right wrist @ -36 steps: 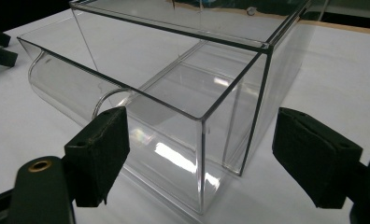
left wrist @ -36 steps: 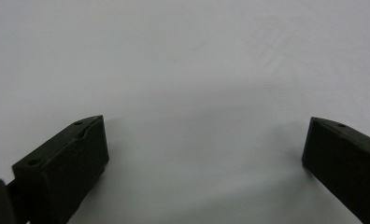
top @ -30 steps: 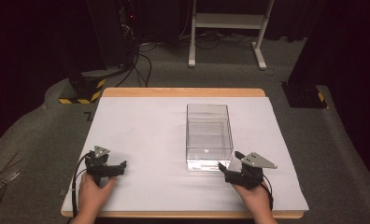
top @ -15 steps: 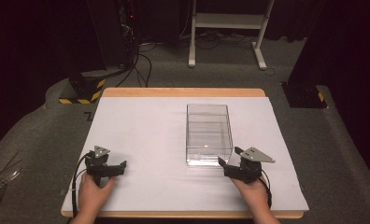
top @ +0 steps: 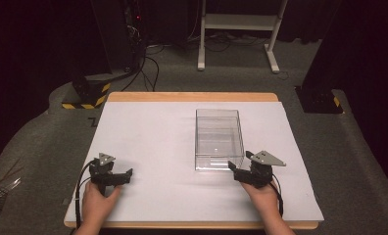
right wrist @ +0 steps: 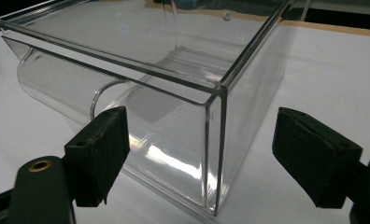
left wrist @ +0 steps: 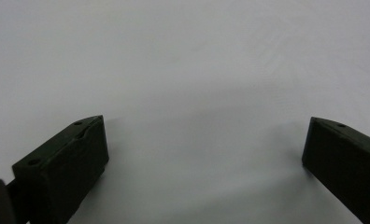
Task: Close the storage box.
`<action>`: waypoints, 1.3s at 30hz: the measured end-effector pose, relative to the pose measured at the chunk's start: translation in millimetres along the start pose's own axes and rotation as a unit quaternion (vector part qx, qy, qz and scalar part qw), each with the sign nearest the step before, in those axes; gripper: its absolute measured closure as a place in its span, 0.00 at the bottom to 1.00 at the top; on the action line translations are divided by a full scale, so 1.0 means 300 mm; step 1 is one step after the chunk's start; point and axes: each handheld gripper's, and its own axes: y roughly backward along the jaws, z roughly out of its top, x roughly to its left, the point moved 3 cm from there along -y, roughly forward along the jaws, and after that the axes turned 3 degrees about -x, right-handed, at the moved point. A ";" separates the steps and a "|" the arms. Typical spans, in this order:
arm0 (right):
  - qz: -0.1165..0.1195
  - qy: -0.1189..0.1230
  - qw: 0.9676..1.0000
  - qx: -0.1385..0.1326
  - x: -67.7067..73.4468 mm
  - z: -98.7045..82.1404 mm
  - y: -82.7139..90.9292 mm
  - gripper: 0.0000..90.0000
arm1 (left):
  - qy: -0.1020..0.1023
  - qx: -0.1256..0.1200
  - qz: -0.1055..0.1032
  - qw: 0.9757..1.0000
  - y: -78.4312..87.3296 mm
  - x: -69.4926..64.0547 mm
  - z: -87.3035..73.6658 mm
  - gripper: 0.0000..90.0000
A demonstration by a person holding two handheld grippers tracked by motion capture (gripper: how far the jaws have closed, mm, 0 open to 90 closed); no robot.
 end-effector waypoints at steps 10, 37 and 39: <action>-0.010 0.000 1.000 0.005 -0.017 0.021 -0.028 0.21 | 0.000 0.001 -0.001 1.000 0.000 0.000 0.000 0.01; -0.010 -0.006 1.000 0.002 -0.020 0.025 -0.008 0.25 | 0.000 0.000 0.000 1.000 0.000 0.000 0.000 0.01; -0.009 -0.002 1.000 0.002 -0.018 0.019 0.008 0.25 | 0.000 0.000 0.000 1.000 0.000 0.000 0.000 0.01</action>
